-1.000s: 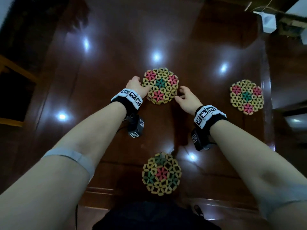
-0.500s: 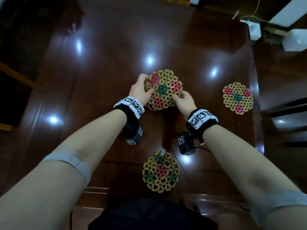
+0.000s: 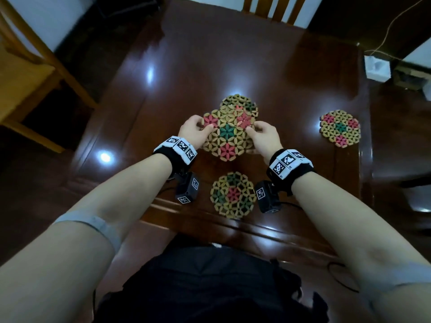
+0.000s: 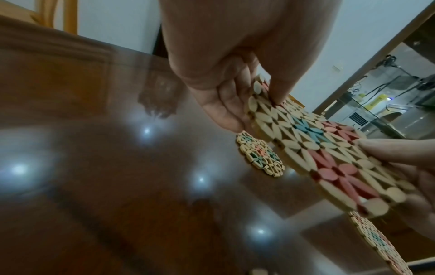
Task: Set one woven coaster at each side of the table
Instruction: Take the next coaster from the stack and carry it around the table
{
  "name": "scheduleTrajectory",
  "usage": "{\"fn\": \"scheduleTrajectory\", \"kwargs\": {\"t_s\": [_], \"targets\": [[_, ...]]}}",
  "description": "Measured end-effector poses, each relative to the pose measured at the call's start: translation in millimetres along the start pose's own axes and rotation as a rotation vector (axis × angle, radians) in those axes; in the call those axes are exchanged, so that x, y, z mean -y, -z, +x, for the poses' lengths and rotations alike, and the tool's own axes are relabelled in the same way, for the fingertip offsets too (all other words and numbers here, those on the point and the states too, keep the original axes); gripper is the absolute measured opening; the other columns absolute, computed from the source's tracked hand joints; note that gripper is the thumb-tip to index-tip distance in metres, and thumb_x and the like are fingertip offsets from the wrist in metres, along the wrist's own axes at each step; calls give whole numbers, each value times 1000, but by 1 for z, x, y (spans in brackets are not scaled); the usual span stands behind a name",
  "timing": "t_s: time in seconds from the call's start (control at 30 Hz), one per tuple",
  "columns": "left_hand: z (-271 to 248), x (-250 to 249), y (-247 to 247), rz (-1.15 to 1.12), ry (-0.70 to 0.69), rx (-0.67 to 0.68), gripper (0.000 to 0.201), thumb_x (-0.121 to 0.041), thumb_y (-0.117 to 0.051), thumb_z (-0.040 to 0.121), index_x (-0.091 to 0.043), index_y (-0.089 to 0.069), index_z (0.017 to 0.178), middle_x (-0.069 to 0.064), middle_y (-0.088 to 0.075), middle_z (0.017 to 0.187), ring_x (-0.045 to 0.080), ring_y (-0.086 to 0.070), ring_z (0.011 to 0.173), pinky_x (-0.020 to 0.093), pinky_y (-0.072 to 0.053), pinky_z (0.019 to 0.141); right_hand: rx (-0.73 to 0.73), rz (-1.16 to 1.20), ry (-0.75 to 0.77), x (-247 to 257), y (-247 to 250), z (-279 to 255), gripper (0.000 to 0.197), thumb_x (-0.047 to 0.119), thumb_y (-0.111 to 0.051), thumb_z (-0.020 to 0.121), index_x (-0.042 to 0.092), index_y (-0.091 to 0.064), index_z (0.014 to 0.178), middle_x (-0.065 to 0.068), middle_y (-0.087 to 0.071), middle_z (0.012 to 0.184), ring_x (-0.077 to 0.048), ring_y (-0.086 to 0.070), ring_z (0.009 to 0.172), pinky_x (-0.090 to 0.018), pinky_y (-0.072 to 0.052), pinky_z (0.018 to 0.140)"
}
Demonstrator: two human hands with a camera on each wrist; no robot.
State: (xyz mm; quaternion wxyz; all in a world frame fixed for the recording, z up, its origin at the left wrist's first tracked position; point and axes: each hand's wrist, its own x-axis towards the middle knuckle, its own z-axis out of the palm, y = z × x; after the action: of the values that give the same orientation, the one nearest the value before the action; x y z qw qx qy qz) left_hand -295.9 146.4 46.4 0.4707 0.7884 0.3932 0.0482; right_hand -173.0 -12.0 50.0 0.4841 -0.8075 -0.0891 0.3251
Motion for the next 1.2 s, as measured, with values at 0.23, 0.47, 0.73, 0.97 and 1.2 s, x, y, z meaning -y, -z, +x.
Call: {"fn": "scheduleTrajectory", "kwargs": {"t_s": [0.23,0.47,0.73,0.97,1.2], "targets": [[-44,50,37,-3,32,-54,16,-30,-59,90,-19,-48,94,6,-63,94,16,-62,68,13,-43,34,112,-52,-91,-6,-57,-36,29,31,-54,90,14,-63,112,-7,-67,93,-29,-67,73,-23,-40,40],[-45,109,105,-10,138,-102,20,-36,-63,83,-22,-52,91,9,-68,96,30,-68,86,46,-59,76,300,-22,-120,14,-138,-59,42,16,-65,84,14,-54,124,-6,-70,100,-18,-67,72,-17,-37,37],[-2,175,209,-25,71,3,21,-39,-64,83,-20,-66,90,10,-71,99,28,-68,93,47,-56,85,180,26,-98,53,-243,-63,37,15,-65,85,14,-57,121,-3,-71,99,-14,-66,72,-19,-39,41],[22,253,345,-42,1,24,15,-25,-71,79,-21,-62,90,12,-70,94,28,-69,88,46,-58,80,85,110,-124,85,-396,-72,36,21,-65,87,11,-60,121,-10,-68,118,-17,-63,87,-17,-32,36],[47,288,407,-128,91,15,18,-23,-68,84,-11,-64,96,14,-68,96,27,-69,81,41,-61,66,61,109,-66,124,-469,-55,37,16,-62,90,6,-57,126,-5,-63,114,-8,-60,86,-10,-41,45]]}}
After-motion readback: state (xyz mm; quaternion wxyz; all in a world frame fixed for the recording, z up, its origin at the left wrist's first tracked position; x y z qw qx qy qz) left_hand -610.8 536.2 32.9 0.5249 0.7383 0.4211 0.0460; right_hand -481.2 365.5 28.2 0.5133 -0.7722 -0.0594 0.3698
